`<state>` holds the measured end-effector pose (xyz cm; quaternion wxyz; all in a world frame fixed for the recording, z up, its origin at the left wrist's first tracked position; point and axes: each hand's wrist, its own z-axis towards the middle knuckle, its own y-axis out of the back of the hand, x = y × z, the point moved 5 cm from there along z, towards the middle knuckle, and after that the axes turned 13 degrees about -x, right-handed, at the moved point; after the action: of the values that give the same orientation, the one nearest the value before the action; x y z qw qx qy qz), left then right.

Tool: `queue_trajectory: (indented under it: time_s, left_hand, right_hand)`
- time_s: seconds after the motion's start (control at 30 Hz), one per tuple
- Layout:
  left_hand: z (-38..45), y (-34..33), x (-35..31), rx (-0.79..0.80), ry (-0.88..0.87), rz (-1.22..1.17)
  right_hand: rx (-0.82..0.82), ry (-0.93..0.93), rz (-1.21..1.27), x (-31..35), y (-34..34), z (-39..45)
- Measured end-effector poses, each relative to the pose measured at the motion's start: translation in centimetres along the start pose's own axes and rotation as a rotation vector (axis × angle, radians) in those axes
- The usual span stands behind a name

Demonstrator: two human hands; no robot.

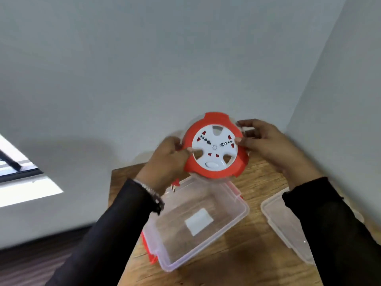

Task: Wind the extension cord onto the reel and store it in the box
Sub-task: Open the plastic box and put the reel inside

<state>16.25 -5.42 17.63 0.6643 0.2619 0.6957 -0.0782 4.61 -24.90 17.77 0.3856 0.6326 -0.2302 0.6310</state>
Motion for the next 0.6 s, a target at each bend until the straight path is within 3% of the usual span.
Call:
queue_trajectory:
  time_s: [0.23,0.4,0.6]
  left_hand:
    - [-3.0,2.5,10.2,0.087,0.293,0.105]
    - [-2.9,2.2,12.1,0.208,0.358,0.221]
    - [-2.2,1.8,13.8,0.353,0.396,0.432]
  right_hand:
    - [0.262,-0.195,-0.277,-7.0,-6.1,-3.5]
    - [0.331,-0.149,-0.618,-7.6,-8.1,-4.2]
    - [0.408,0.035,-1.08,-7.9,-10.0,-5.2]
